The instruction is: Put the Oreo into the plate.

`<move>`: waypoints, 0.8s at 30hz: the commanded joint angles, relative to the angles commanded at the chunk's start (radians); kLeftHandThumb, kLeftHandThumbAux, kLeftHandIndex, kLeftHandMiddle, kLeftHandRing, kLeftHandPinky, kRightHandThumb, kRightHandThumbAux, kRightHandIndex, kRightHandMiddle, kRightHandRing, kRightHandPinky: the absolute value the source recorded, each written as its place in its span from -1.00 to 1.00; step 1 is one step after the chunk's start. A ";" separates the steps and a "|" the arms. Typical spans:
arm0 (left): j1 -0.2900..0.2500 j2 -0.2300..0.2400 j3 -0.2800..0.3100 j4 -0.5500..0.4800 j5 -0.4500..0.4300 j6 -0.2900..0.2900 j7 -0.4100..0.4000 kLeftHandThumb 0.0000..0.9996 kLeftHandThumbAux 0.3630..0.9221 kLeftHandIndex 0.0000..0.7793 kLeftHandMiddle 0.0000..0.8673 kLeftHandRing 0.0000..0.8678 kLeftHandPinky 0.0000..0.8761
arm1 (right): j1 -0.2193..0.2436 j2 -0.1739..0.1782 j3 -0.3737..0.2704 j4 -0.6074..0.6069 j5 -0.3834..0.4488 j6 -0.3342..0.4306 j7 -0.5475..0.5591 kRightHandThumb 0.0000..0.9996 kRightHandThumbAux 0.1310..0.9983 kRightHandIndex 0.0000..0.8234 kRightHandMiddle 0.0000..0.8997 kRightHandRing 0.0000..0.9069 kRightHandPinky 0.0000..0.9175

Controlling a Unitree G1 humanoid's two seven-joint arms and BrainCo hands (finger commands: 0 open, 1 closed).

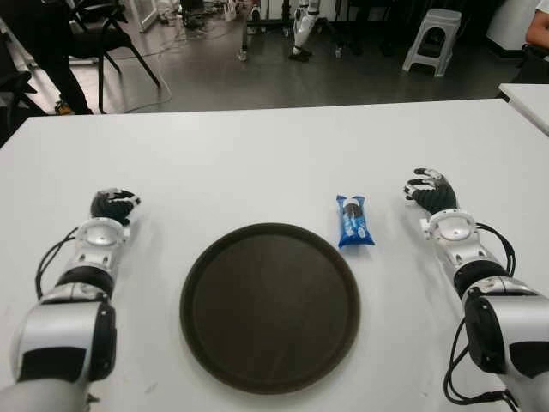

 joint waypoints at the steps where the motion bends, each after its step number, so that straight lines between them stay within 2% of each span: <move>1: 0.000 0.000 0.000 0.000 0.000 0.000 0.000 0.37 0.27 0.04 -0.50 -0.49 -0.59 | 0.000 0.000 0.000 0.000 0.000 0.000 0.000 0.09 0.38 -0.51 -0.24 -0.02 0.11; 15: -0.001 -0.001 -0.002 0.001 0.004 0.002 0.008 0.36 0.28 0.03 -0.56 -0.55 -0.63 | -0.001 -0.001 0.004 0.000 -0.004 0.004 -0.006 0.05 0.36 -0.50 -0.23 -0.05 0.13; 19: -0.001 -0.003 0.001 0.001 0.000 0.002 0.010 0.36 0.28 0.02 -0.59 -0.56 -0.60 | -0.001 0.000 0.002 0.000 -0.001 0.005 -0.006 0.05 0.36 -0.47 -0.30 -0.14 0.01; 24: 0.000 -0.003 0.002 0.001 0.001 0.001 0.011 0.36 0.28 0.02 -0.57 -0.53 -0.56 | -0.001 0.000 -0.001 0.000 0.001 0.006 -0.005 0.05 0.36 -0.50 -0.31 -0.14 0.06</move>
